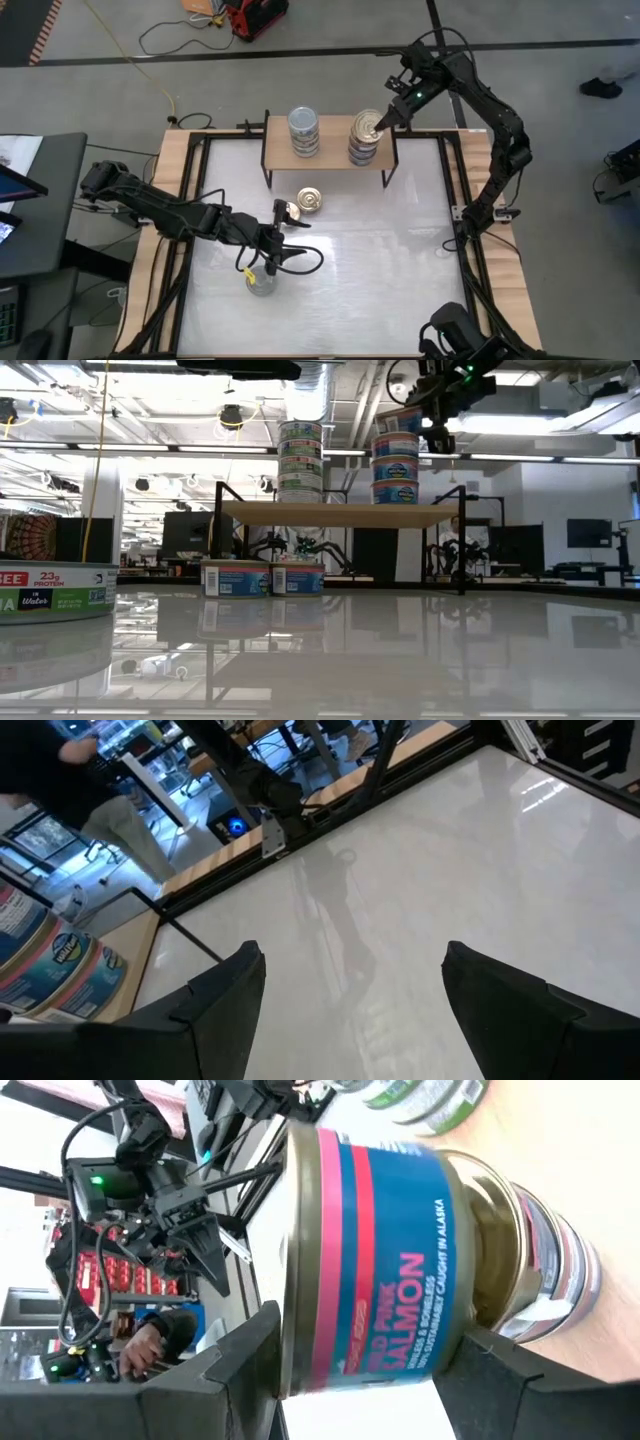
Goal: Stack canned seafood by type on shelf
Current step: Stack the blue pink tuna can on top of the other blue and pink tuna cans on the shelf
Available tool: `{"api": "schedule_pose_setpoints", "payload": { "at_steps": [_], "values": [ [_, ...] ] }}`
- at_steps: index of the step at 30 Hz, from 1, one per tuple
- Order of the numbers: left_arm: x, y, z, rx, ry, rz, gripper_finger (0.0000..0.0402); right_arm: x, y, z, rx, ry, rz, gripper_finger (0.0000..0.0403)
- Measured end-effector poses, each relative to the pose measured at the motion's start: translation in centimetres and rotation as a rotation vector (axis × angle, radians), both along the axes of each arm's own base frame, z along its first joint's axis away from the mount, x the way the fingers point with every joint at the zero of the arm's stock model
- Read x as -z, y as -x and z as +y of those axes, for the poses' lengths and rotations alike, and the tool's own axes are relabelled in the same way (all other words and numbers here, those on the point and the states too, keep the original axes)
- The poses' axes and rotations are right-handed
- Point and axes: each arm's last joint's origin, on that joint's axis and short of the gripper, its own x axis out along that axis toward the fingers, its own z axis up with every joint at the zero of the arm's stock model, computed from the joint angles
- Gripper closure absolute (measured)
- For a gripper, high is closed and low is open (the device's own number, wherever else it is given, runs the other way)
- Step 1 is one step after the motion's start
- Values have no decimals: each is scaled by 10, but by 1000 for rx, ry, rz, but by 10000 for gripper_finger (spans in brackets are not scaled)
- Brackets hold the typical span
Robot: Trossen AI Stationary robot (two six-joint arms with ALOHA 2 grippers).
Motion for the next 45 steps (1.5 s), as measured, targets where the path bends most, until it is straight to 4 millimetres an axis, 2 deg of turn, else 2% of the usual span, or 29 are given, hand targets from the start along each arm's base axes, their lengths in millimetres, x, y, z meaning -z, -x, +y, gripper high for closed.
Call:
{"api": "schedule_pose_setpoints", "payload": {
  "at_steps": [13, 17, 22, 30, 36, 45],
  "values": [
    [-4, -1, 0, -20, -12, -42, 109, -2, 2, -1, 8, -12, -8, 147],
    [-11, -12, 9, -162, -140, -159, 109, -2, 2, -2, 17, -28, -4, 147],
    [-18, -29, 40, -334, -366, -277, 109, -2, 1, -1, 14, -30, -3, 147],
    [-49, -46, 114, -351, -462, -240, 109, -2, -1, -3, 5, 8, -27, 147],
    [-65, -58, 149, -339, -629, -196, 109, -3, -2, -4, 7, 31, -36, 147],
    [-83, -101, 193, -351, -462, -52, 109, -3, -3, -3, -3, 46, -37, 147]
  ]
}}
